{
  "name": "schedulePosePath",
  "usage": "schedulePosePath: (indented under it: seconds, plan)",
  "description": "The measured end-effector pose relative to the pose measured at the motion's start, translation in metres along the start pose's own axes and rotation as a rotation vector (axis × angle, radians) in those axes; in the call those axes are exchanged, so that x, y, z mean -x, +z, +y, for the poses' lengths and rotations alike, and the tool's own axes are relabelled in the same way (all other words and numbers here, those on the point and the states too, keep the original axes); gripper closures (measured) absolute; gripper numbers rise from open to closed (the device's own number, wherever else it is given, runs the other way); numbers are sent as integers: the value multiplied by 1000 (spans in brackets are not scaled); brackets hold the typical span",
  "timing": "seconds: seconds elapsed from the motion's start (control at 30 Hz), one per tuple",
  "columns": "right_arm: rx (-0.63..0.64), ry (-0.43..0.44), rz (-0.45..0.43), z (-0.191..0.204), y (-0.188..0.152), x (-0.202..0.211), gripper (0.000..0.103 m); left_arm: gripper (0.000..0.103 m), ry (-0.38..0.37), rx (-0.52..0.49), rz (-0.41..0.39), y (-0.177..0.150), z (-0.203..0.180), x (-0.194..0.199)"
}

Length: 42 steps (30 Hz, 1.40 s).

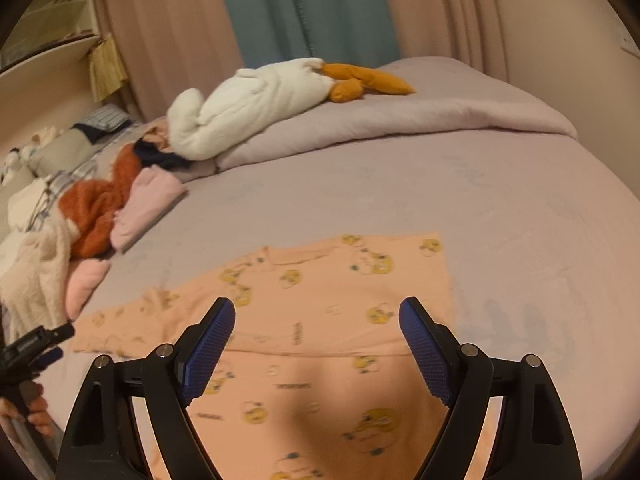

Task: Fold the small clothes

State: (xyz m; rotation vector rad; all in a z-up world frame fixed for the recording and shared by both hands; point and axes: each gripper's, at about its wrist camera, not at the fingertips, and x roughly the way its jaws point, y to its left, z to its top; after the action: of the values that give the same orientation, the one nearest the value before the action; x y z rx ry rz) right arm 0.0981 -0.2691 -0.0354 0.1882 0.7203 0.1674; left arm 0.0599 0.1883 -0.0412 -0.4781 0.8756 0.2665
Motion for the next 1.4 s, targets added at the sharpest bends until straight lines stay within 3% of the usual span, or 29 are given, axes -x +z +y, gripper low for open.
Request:
schedulePosePath:
  seconds: [0.33,0.7,0.93,1.3,1.4]
  plan:
    - [54,1,19,35,-6,-3,19,17,17,145,26,12,68,-15]
    - [67,-17,44,49,-7,-10,19,34,36,289,37,23,121,-39]
    - [64,-27,57,49,-8,-15,19,56,56,365,53,27,146,-58]
    - [60,-38,71,45,-7,-20,19,74,55,406,5,41,159,-71]
    - [58,-42,71,43,-6,-21,19,88,44,432,-7,46,161,-76]
